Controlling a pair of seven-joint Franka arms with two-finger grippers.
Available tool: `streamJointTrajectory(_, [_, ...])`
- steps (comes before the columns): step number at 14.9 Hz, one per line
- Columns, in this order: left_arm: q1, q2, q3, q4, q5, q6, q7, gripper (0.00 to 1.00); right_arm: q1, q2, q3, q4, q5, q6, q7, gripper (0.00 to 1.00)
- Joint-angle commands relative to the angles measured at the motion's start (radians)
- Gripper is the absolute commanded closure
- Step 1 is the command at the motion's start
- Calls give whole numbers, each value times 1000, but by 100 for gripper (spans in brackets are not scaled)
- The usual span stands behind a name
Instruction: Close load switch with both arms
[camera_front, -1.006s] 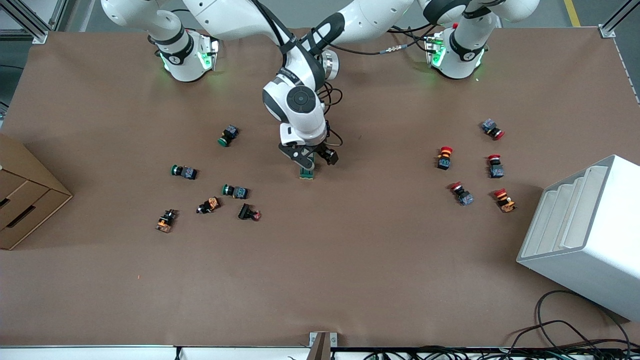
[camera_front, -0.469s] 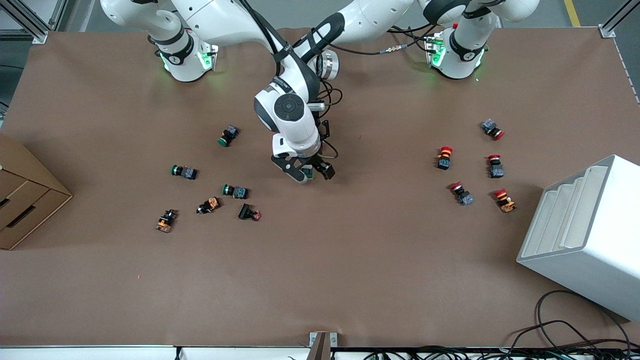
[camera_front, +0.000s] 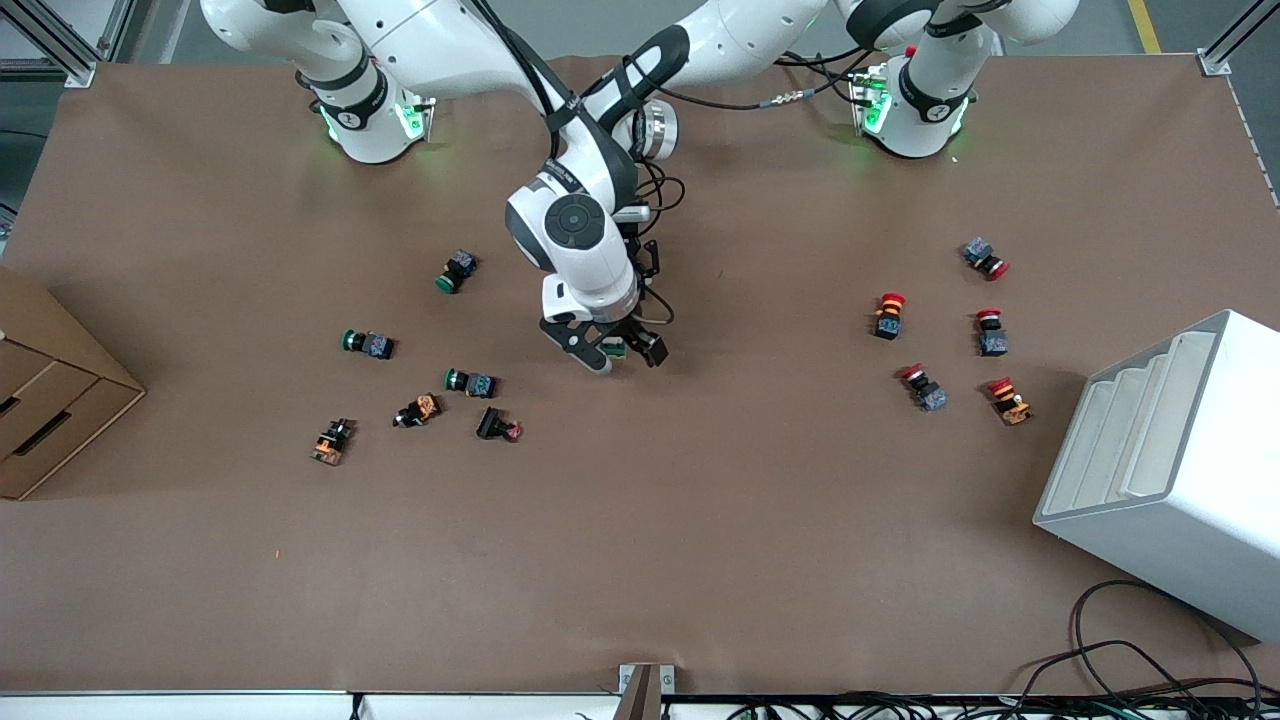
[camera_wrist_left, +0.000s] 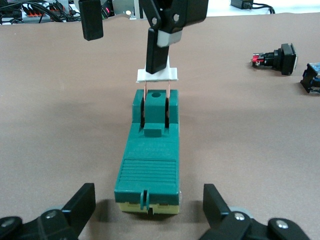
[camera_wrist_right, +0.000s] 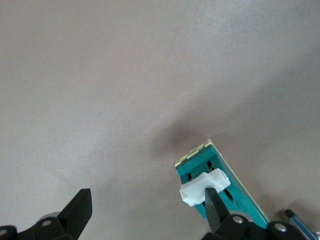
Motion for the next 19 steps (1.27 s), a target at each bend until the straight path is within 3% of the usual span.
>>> streamJointTrajectory(1, [-2, 16, 5, 14, 12, 10, -1, 4, -19, 35, 6, 38, -22, 7, -11, 0])
streamJointTrajectory(14, [-2, 12, 4, 15, 10, 9, 0, 2, -63, 72, 8, 101, -34, 25, -37, 0])
streamJointTrajectory(19, [10, 0, 4, 17, 10, 9, 66, 2, -144, 46, 9, 190, -28, -168, -159, 0])
